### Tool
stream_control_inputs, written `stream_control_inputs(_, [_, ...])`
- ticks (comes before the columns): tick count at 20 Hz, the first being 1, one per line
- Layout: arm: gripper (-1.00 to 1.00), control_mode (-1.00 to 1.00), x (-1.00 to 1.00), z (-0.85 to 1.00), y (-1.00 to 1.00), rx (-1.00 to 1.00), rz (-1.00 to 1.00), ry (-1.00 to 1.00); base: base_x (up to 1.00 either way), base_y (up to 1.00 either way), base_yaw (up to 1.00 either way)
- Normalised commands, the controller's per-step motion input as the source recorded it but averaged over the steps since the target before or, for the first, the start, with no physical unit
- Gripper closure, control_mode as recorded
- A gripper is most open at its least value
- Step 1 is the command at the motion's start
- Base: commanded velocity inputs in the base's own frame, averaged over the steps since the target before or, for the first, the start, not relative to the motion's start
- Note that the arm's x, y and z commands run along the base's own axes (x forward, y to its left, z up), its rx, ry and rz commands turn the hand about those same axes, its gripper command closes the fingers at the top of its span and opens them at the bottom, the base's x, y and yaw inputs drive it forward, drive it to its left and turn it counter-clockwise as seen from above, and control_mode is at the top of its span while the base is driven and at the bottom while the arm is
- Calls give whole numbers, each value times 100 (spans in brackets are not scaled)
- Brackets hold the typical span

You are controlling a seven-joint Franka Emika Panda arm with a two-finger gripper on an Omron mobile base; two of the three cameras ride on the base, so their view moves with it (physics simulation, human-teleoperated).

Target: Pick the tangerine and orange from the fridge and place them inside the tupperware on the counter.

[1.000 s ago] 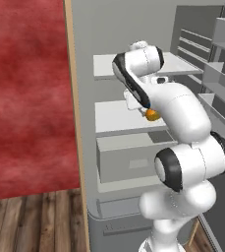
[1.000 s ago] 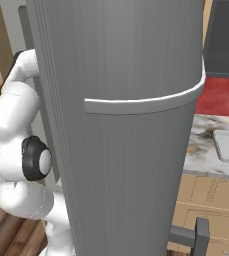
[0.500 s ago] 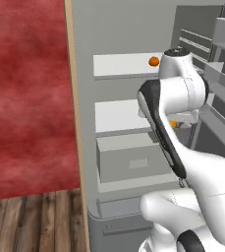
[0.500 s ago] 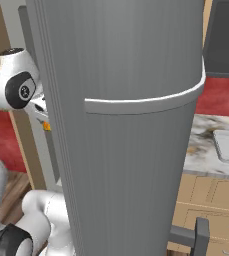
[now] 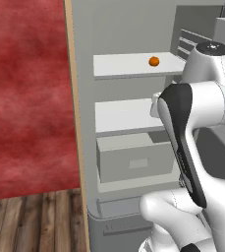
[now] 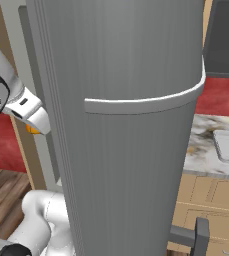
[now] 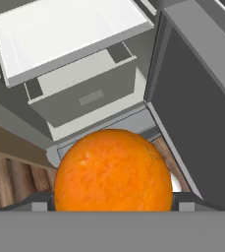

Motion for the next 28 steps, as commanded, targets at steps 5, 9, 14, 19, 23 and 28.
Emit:
stream_control_inputs(5, [100,-100,-12,1,4,-1,0,1,0,0,0])
stream_control_inputs(9, [100,-100,1,0,3,-2,2,5,0,0,0])
stream_control_inputs(14, [100,-100,-22,-1,1,0,0,-10,0,0,0])
stream_control_inputs(19, [100,100,-38,-10,12,-7,-7,-8,-31,19,-12])
stream_control_inputs(23, [100,100,0,0,0,0,0,0,-74,67,-54])
stream_control_inputs(28, [100,100,0,0,0,0,0,0,-61,69,-75])
